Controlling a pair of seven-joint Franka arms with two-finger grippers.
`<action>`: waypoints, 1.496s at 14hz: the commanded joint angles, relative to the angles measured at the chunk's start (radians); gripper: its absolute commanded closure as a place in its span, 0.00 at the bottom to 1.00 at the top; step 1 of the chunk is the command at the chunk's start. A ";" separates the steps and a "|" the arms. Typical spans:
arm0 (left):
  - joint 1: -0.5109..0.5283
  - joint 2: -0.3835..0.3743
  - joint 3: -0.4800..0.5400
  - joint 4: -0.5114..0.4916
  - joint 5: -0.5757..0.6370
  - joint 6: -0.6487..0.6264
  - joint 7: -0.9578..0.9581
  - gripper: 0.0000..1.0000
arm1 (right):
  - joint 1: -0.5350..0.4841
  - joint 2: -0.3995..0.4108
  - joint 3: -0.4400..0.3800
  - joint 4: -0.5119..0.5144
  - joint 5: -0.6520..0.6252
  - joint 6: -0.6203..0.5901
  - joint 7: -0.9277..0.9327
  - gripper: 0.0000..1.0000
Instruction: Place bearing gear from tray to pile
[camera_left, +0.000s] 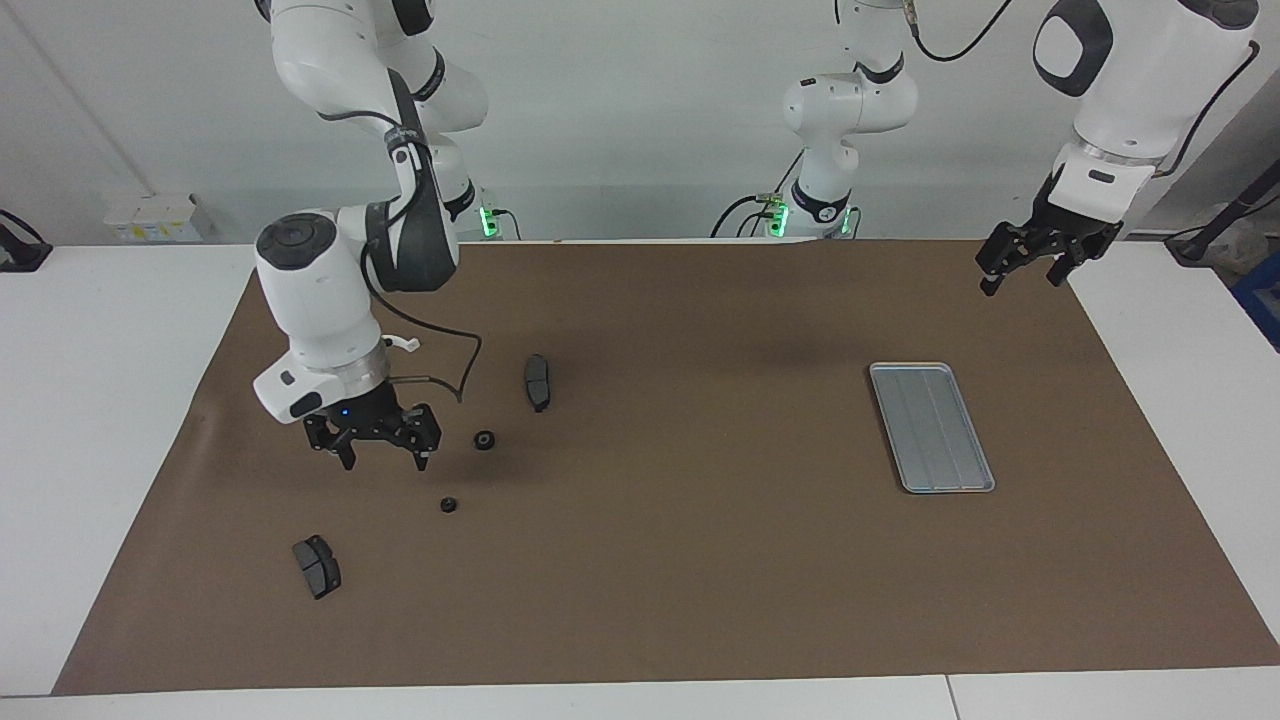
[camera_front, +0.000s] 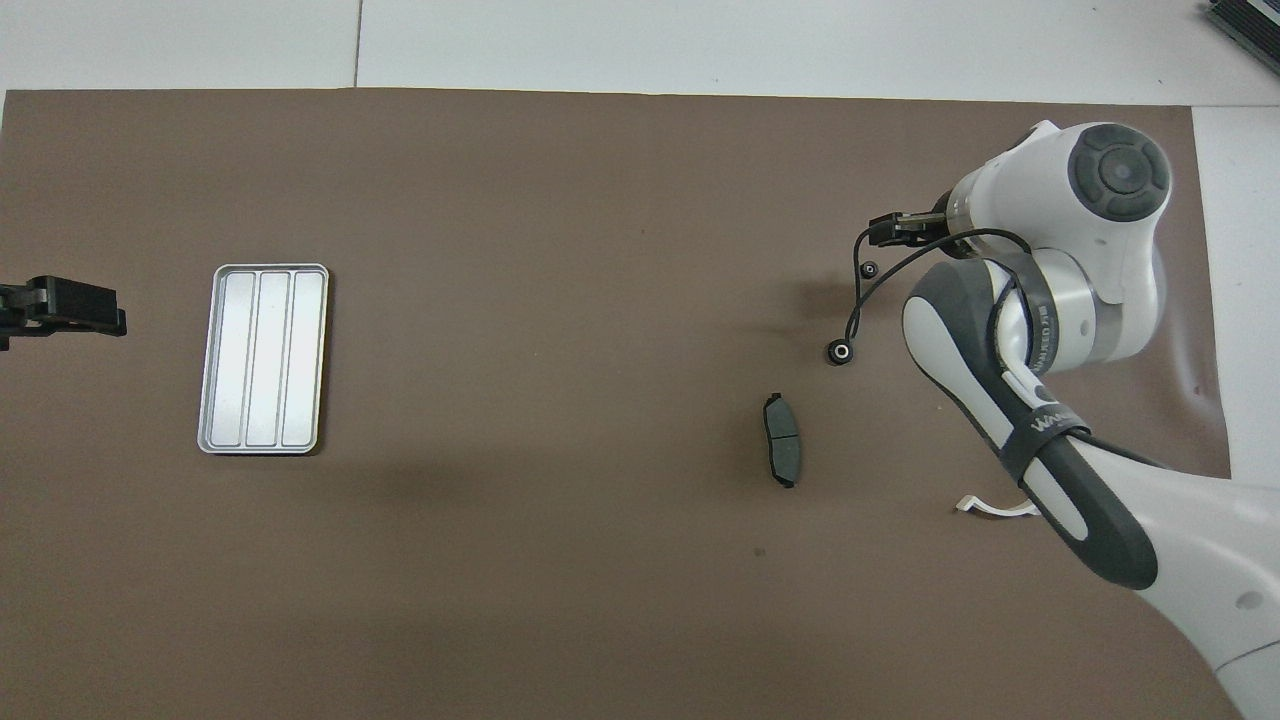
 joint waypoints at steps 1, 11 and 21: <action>0.004 -0.015 0.001 -0.010 -0.011 0.005 0.014 0.00 | -0.027 -0.106 0.017 0.004 0.024 -0.101 0.005 0.00; -0.007 0.102 -0.002 0.122 -0.004 -0.060 0.078 0.00 | -0.016 -0.323 0.015 -0.015 0.025 -0.491 0.012 0.00; 0.004 0.096 -0.001 0.116 -0.049 -0.064 0.057 0.00 | -0.036 -0.317 0.012 -0.001 0.091 -0.514 -0.035 0.00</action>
